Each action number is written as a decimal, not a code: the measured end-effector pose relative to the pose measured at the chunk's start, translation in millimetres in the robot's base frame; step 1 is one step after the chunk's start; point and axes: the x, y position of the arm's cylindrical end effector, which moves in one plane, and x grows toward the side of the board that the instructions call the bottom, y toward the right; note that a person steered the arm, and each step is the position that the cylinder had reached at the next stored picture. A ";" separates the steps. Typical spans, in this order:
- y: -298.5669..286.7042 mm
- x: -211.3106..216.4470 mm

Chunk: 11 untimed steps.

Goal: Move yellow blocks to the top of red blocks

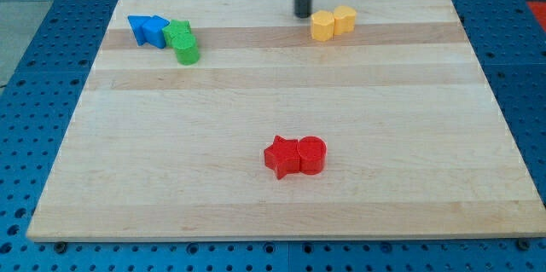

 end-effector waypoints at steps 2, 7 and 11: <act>7.1 46.0; -29.7 219.3; 149.7 107.5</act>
